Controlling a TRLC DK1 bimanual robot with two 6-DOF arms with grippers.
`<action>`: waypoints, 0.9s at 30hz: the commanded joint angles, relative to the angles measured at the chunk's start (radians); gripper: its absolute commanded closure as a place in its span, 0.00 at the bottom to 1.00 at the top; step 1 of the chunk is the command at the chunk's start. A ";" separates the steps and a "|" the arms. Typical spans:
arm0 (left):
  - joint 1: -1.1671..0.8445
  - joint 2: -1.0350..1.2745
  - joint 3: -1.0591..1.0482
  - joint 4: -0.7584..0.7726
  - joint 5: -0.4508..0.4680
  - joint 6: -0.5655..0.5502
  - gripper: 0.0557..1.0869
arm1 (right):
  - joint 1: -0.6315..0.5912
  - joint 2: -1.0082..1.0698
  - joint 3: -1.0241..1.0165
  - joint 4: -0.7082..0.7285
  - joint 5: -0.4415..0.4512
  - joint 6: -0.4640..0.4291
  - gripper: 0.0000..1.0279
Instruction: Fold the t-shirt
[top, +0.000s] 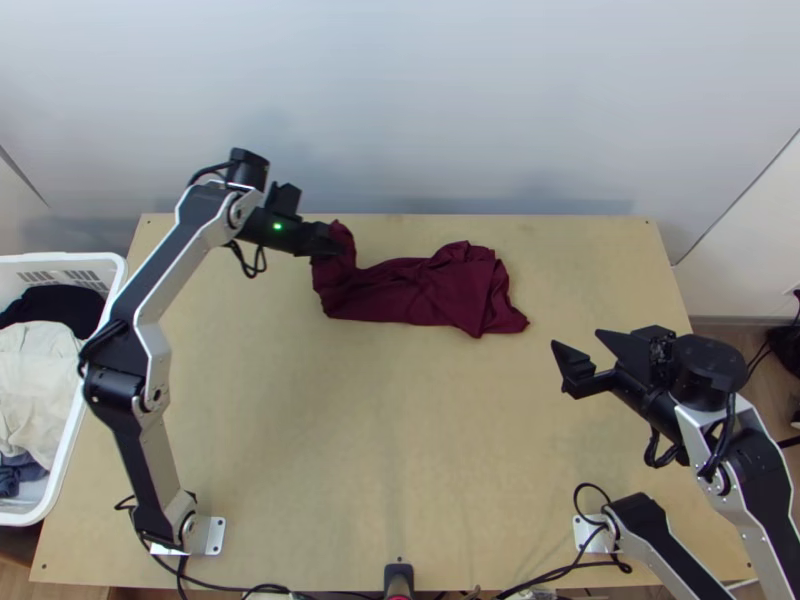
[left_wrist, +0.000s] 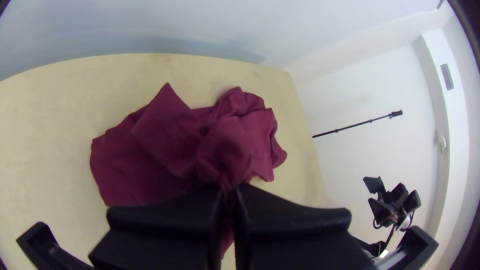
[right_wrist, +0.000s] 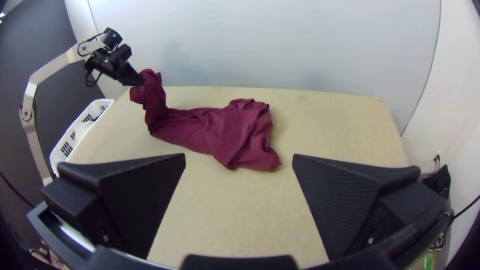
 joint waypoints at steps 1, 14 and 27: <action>-0.067 0.064 0.082 -0.015 0.000 -0.008 0.97 | -0.022 -0.027 -0.021 -0.002 -0.006 0.002 0.03; -0.207 0.249 0.306 -0.064 0.001 -0.010 0.97 | -0.078 -0.081 -0.078 -0.008 -0.028 0.021 0.03; -0.298 0.314 0.344 0.103 0.001 -0.102 0.97 | -0.145 -0.180 -0.159 -0.040 -0.046 0.039 0.04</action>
